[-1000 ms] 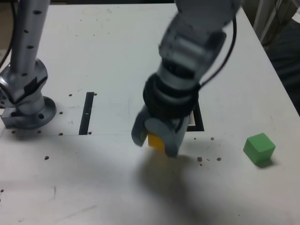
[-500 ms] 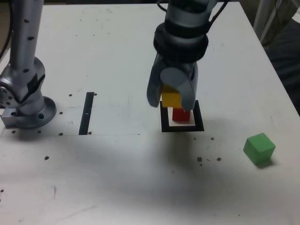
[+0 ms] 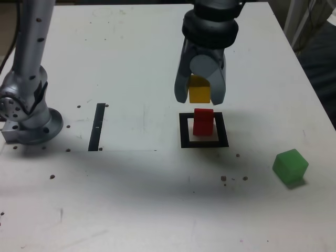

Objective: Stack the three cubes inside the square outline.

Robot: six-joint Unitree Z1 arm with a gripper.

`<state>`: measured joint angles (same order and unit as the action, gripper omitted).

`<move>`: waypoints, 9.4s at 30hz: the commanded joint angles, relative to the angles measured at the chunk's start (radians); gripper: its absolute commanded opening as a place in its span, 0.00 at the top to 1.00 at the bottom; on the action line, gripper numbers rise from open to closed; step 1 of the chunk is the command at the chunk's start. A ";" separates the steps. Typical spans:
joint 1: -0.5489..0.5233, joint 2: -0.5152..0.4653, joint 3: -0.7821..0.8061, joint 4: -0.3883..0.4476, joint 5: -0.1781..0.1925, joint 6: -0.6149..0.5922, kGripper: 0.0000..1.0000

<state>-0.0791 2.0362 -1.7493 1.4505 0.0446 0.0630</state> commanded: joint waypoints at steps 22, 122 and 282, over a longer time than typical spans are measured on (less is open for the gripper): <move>0.025 0.092 -0.034 -0.008 -0.043 0.047 0.71; -0.217 0.463 -0.671 0.047 0.093 0.704 0.06; -0.034 -0.398 0.363 0.046 0.101 -0.096 0.00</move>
<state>-0.1150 1.6671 -1.4287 1.5030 0.1396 -0.0200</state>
